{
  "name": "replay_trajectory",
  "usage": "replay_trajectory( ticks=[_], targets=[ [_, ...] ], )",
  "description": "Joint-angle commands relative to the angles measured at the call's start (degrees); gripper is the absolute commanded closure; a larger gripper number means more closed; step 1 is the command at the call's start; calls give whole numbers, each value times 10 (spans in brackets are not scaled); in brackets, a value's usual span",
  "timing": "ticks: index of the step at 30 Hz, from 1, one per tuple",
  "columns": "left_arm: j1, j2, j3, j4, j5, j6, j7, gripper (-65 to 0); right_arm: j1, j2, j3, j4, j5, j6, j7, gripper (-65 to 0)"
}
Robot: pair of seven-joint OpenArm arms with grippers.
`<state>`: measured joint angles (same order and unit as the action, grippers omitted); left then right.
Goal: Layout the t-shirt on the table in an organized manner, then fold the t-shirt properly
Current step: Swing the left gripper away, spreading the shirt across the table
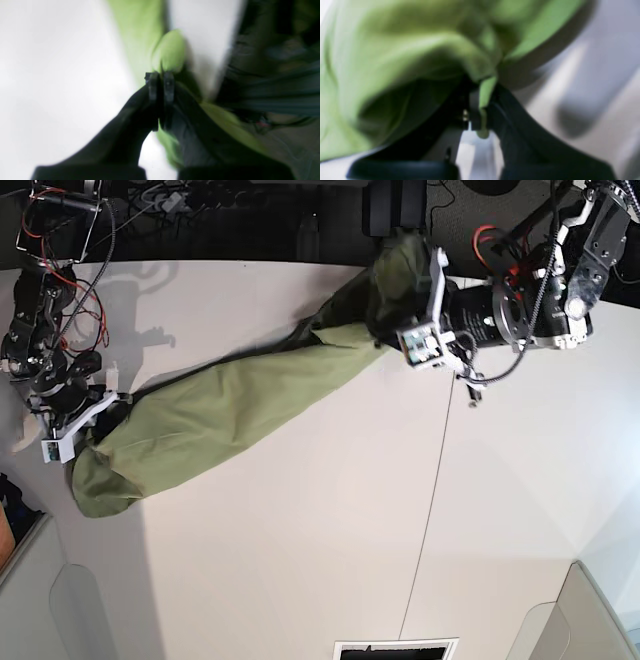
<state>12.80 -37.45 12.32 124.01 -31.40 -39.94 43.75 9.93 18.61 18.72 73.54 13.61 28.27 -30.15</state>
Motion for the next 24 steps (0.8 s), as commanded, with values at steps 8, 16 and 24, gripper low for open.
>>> replay_trajectory(
  ticks=[8, 16, 24],
  targets=[
    [-101, -7, -170, -147, -64, -1, -40, 0, 48, 67, 4, 10, 63, 1, -12, 0],
    [-253, -7, -178, -285, -100, -1, -34, 0, 48, 69, 7, 10, 116, 11, -42, 0],
    [-297, -42, -178, -218, -442, -1, 223, 0, 29, 71, 23, 10, 119, 17, -66, 0]
  ],
)
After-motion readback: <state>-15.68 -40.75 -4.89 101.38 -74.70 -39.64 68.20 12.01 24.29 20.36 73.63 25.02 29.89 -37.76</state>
